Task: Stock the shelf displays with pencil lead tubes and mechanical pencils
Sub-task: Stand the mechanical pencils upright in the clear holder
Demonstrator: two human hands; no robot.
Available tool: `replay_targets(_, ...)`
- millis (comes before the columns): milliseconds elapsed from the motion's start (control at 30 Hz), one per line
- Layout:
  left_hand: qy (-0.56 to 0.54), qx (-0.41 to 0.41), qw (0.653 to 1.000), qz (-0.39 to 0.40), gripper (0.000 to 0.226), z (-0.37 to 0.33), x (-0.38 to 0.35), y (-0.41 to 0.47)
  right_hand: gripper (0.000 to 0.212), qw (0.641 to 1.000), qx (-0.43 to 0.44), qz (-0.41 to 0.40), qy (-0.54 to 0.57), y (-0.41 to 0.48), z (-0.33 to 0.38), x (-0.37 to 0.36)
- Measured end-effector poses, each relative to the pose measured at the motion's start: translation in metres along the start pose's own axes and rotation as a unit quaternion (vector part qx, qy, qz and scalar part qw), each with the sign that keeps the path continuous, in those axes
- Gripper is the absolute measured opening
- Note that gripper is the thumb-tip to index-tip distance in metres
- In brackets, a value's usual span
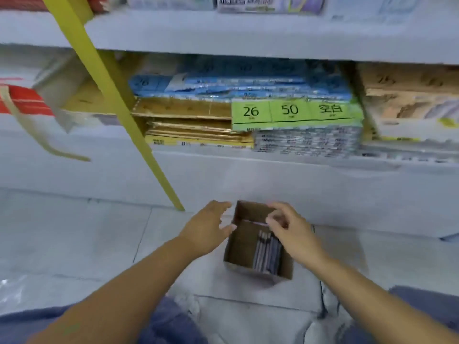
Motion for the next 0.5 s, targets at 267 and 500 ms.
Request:
replay_targets(267,-0.069,0.183,0.971,0.134,0.068,0.085,-0.097,-0.018,0.063,0.969,-0.199,0.130,-0.063,-0.008,-0.135,-0.111)
replay_targets(500,-0.213,0.264,0.932,0.128,0.049,0.107,-0.124,-0.026,0.087,0.960,-0.246,0.045,-0.129,0.011,-0.179,-0.122)
Point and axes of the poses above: each hand's wrist, its own y-axis towards the middle knuckle, its own x-axis out of the back of the hand, z = x × y, the point moved 8 cm from there along y, towards the middle knuckle, and after that the axes turned 14 degrees about -z, right-handed, at the moved point
